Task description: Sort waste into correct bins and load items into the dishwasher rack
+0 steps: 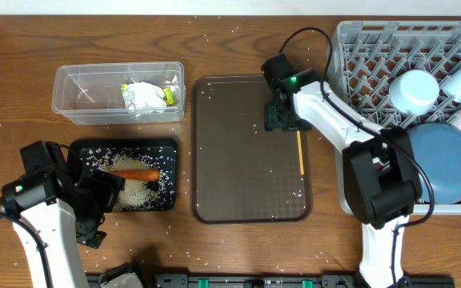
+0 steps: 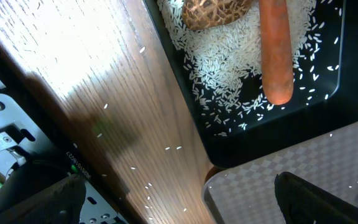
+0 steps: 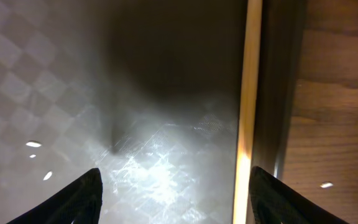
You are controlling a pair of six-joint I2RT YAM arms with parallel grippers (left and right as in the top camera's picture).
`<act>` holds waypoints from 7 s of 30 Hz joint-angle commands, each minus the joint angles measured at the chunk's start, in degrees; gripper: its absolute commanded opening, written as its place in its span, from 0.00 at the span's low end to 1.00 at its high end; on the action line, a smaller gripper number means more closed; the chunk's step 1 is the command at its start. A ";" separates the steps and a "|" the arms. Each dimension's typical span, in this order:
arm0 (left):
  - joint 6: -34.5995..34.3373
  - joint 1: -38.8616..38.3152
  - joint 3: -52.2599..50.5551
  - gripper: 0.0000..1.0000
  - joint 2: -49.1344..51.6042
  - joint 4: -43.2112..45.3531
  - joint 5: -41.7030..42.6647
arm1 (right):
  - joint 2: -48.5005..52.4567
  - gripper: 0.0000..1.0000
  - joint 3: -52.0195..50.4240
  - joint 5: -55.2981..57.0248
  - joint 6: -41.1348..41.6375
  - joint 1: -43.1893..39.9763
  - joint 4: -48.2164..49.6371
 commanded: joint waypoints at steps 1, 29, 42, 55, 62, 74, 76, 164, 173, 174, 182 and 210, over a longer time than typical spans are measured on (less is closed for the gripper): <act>-0.68 0.31 0.00 0.98 0.11 -0.15 -0.57 | 0.46 0.69 -0.28 0.13 1.05 0.00 0.31; -0.68 0.31 0.00 0.98 0.11 -0.15 -0.57 | 0.46 0.53 -4.85 -1.84 0.79 -0.61 4.35; -0.68 0.31 0.00 0.98 0.11 -0.15 -0.57 | 0.46 0.03 -9.35 -5.01 -2.84 -0.42 8.76; -0.68 0.31 0.00 0.98 0.11 -0.15 -0.57 | -3.43 0.01 2.73 -8.90 -6.51 -2.08 -1.90; -0.68 0.31 0.00 0.98 0.11 -0.15 -0.57 | -8.98 0.01 13.97 -8.85 -12.35 -8.70 -8.17; -0.68 0.31 0.00 0.98 0.11 -0.17 -0.57 | -12.04 0.01 18.86 -8.96 -26.51 -25.53 -8.44; -0.68 0.31 0.00 0.98 0.11 -0.17 -0.57 | -11.85 0.01 18.86 -9.14 -27.02 -26.84 -8.33; -0.68 0.31 0.00 0.98 0.11 -0.17 -0.57 | -78.71 0.99 -51.04 -1.16 5.29 -14.99 7.89; -0.68 0.31 0.00 0.98 0.11 -0.17 -0.57 | -78.60 0.99 -51.04 -1.16 5.29 -14.99 6.32; -0.68 0.31 0.00 0.98 0.11 -0.15 -0.57 | -78.60 0.99 -51.04 -1.16 5.29 -14.99 6.12; -0.68 0.31 0.00 0.98 0.11 -0.15 -0.57 | -78.60 0.99 -51.04 -1.16 5.29 -14.99 5.68; -0.68 0.31 0.00 0.98 0.11 -0.15 -0.57 | -106.55 0.99 -81.57 -10.23 -12.20 -16.24 51.04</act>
